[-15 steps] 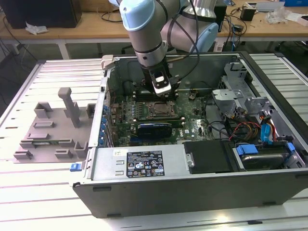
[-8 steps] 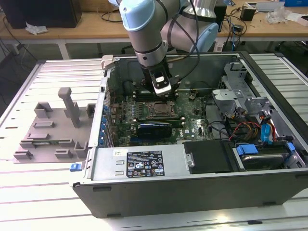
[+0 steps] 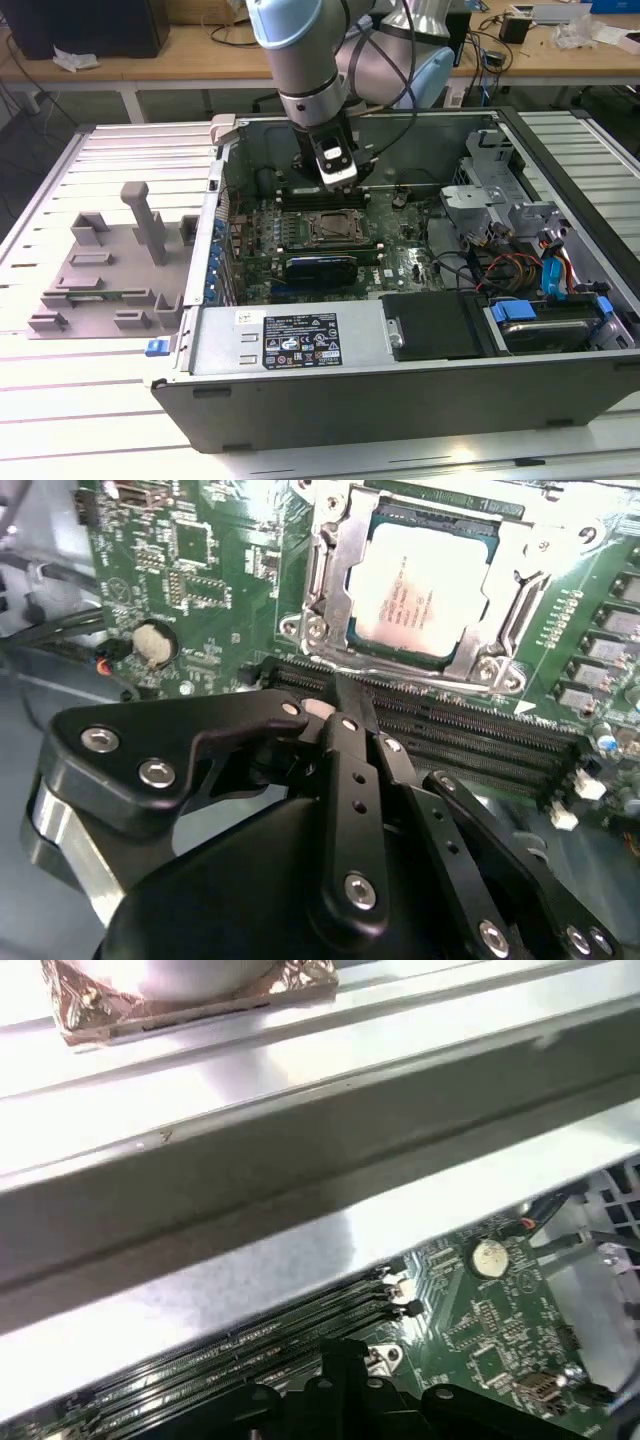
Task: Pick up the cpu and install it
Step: 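Install the first cpu locking lever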
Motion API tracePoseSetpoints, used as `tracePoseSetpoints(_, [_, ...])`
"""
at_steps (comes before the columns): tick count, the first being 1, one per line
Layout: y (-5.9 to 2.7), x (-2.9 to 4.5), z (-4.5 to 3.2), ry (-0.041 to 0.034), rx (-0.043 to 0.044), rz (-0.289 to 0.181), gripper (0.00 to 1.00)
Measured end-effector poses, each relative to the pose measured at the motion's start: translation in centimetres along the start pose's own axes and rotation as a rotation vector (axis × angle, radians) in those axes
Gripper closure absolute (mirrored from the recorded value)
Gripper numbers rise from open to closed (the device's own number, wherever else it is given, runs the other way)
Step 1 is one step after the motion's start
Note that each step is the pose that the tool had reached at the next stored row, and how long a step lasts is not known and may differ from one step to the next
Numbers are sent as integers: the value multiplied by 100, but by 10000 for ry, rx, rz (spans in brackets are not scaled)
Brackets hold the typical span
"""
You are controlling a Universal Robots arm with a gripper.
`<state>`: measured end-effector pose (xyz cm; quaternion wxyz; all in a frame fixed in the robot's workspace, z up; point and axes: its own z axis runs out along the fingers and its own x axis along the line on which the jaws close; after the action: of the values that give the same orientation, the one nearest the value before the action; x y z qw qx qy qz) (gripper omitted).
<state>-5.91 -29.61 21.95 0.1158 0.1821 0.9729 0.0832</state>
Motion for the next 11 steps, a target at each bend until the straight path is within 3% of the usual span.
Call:
tracePoseSetpoints(2, [19, -19, -89, -7, 22, -8, 89])
tracePoseSetpoints(4, [25, -24, -116, -27, 74, -20, 89])
tracePoseSetpoints(6, [28, -25, -127, -107, 291, -82, 89])
tracePoseSetpoints(7, [28, -26, -127, -154, 433, -122, 89])
tracePoseSetpoints(9, [28, -26, -127, -249, 1065, -270, 89])
tracePoseSetpoints(10, [28, -26, -127, -244, 1317, -323, 89])
tracePoseSetpoints(11, [28, -27, -127, -213, 1447, -347, 89])
